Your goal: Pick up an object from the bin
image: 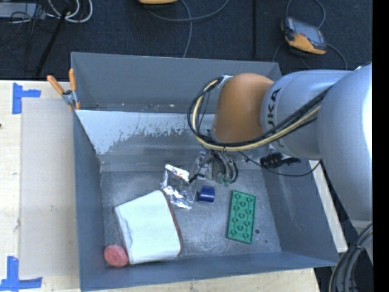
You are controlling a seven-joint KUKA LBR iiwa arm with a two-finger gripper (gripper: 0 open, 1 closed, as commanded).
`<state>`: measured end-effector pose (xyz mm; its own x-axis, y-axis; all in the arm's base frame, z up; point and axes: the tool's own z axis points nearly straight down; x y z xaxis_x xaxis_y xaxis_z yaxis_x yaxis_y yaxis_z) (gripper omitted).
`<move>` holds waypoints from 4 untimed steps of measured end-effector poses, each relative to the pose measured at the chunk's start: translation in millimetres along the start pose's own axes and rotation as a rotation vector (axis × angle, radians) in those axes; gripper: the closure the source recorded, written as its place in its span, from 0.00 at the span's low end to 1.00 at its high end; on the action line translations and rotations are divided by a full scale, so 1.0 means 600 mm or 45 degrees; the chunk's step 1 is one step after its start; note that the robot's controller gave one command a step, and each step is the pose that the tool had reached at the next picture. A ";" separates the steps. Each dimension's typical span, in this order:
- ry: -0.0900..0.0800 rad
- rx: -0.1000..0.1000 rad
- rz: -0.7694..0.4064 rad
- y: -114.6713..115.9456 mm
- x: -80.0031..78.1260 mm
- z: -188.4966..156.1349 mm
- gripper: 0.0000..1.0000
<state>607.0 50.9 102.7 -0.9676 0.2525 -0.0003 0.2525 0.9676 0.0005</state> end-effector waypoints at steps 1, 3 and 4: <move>0.000 0.000 0.001 0.000 0.000 0.000 0.00; 0.000 0.000 0.002 0.000 0.000 0.000 0.00; 0.000 0.000 0.003 0.000 0.000 0.000 1.00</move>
Offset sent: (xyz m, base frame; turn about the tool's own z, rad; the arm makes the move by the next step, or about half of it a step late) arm 0.0000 0.0000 0.0000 0.0000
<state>607.0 50.9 102.8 -0.9670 0.2550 -0.0003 0.2550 0.9670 0.0008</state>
